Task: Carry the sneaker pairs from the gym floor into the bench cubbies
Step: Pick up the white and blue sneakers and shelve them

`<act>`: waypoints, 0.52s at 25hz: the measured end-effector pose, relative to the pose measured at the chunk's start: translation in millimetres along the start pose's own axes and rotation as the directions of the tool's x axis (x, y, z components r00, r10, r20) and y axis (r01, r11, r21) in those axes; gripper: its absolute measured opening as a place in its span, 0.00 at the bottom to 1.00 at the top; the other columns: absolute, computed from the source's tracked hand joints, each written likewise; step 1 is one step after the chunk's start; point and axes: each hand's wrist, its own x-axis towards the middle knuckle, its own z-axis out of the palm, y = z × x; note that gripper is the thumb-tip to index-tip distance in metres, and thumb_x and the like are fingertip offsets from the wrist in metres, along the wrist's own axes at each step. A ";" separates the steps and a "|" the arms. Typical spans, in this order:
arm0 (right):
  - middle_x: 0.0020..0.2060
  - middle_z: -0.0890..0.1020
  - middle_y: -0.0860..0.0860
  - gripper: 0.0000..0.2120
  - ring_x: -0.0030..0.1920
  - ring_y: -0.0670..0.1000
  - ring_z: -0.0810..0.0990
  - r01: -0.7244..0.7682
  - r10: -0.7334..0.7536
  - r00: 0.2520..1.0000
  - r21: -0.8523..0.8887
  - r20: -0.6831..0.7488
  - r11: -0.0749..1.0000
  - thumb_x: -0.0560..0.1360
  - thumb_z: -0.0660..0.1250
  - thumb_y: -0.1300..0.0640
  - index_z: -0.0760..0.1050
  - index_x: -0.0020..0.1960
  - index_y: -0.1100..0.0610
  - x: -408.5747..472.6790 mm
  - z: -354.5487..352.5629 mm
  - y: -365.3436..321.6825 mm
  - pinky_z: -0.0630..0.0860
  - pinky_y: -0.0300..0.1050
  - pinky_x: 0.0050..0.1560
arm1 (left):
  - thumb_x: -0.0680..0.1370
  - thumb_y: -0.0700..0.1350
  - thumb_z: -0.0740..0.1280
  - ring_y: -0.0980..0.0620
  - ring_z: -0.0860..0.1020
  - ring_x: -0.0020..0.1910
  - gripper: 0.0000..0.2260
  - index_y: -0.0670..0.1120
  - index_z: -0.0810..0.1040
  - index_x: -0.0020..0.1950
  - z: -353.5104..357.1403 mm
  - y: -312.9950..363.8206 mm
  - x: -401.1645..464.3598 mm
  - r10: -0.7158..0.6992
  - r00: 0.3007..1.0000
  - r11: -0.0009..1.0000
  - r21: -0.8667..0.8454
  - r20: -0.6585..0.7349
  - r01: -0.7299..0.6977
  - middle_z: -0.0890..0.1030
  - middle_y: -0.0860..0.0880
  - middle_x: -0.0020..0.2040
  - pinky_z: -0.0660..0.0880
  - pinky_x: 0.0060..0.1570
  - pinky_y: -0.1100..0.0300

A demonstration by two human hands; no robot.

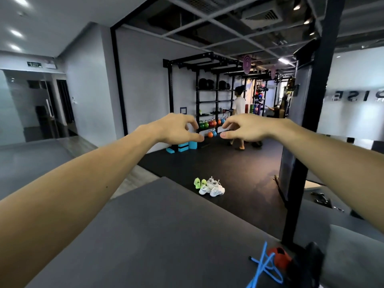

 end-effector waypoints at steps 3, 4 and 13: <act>0.60 0.75 0.51 0.26 0.58 0.51 0.74 -0.015 0.015 1.000 -0.015 -0.015 1.000 0.73 0.63 0.39 0.70 0.65 0.52 78.9 18.0 16.9 0.71 0.47 0.60 | 0.73 0.64 0.64 0.52 0.73 0.51 0.25 0.52 0.71 0.65 16.1 -60.2 64.5 0.044 0.999 0.999 0.013 -0.005 -0.044 0.76 0.48 0.59 0.67 0.48 0.58; 0.60 0.76 0.50 0.25 0.57 0.51 0.75 -0.029 0.029 0.999 -0.008 -0.015 1.000 0.74 0.63 0.39 0.70 0.65 0.53 110.7 24.0 23.6 0.72 0.48 0.60 | 0.73 0.64 0.64 0.52 0.74 0.51 0.25 0.52 0.71 0.65 21.1 -85.8 91.0 0.053 0.999 0.998 0.021 -0.006 -0.053 0.76 0.48 0.59 0.68 0.48 0.58; 0.62 0.74 0.52 0.22 0.59 0.51 0.72 -0.145 0.144 0.985 -0.005 -0.096 0.989 0.76 0.62 0.42 0.71 0.64 0.53 337.0 65.6 110.6 0.69 0.47 0.60 | 0.71 0.66 0.65 0.52 0.74 0.55 0.24 0.55 0.72 0.62 76.7 -246.3 330.9 0.144 0.989 0.990 0.002 0.028 -0.144 0.76 0.49 0.62 0.72 0.52 0.56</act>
